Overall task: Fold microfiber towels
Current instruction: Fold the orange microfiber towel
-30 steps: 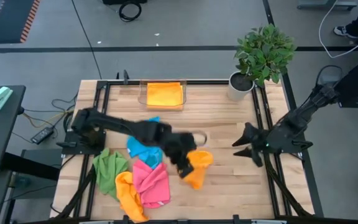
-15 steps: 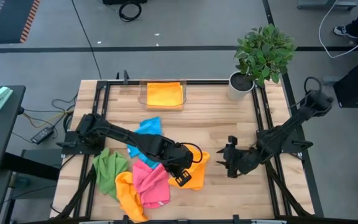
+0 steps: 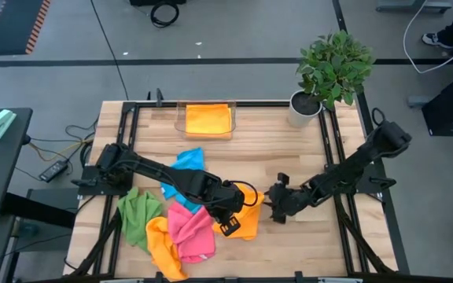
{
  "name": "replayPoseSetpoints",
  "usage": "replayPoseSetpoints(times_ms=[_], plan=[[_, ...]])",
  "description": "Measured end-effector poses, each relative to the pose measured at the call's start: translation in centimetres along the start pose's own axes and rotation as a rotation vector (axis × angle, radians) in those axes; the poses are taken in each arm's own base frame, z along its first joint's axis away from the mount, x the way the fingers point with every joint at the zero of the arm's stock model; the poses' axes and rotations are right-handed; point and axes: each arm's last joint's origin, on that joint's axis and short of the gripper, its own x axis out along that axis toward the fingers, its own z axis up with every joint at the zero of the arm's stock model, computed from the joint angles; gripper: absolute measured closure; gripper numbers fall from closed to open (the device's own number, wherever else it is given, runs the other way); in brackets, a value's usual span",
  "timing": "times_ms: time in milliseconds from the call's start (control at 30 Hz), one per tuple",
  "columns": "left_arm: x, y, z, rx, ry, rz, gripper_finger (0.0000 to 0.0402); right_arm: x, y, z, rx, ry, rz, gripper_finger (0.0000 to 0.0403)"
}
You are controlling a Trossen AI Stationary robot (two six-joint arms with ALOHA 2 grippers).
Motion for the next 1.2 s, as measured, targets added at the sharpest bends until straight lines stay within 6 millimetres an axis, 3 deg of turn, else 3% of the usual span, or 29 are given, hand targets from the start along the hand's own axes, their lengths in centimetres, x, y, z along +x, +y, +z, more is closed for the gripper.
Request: replayPoseSetpoints(times_ms=[233,333,433,567,733,900,1067,1133,1200], plan=[[0.0,0.1,0.0,0.007,0.001,0.009,0.0391,0.1,-0.5,0.8,0.008,-0.001,0.011,0.0385],[-0.5,0.2,-0.1,0.033,-0.017,0.027,0.0386,-1.5,-1.0,2.0,0.007,0.08,0.013,0.0394],[-2.8,0.2,-0.1,0.079,-0.064,0.016,0.0395,-4.9,-1.7,4.5,-0.053,0.195,0.033,0.0398],[-7.5,0.7,0.2,0.155,-0.198,-0.001,0.0388,-10.6,-3.3,8.9,-0.107,0.244,-0.006,0.04],[-12.6,3.7,1.7,0.257,-0.34,0.08,0.0395,-16.8,-6.9,14.0,-0.185,0.231,-0.217,0.04],[-16.0,7.8,4.2,0.316,-0.412,0.129,0.039,-20.4,-10.3,17.6,-0.22,0.214,-0.344,0.0401],[-16.6,9.5,4.7,0.328,-0.348,0.07,0.0396,-21.3,-10.6,17.3,-0.177,0.307,-0.228,0.0402],[-15.3,8.8,4.1,0.352,-0.278,0.044,0.0394,-20.5,-9.5,16.0,-0.134,0.389,-0.133,0.0402],[-12.7,7.5,3.0,0.381,-0.207,0.032,0.0393,-19.0,-7.5,14.1,-0.114,0.456,-0.06,0.0402]])
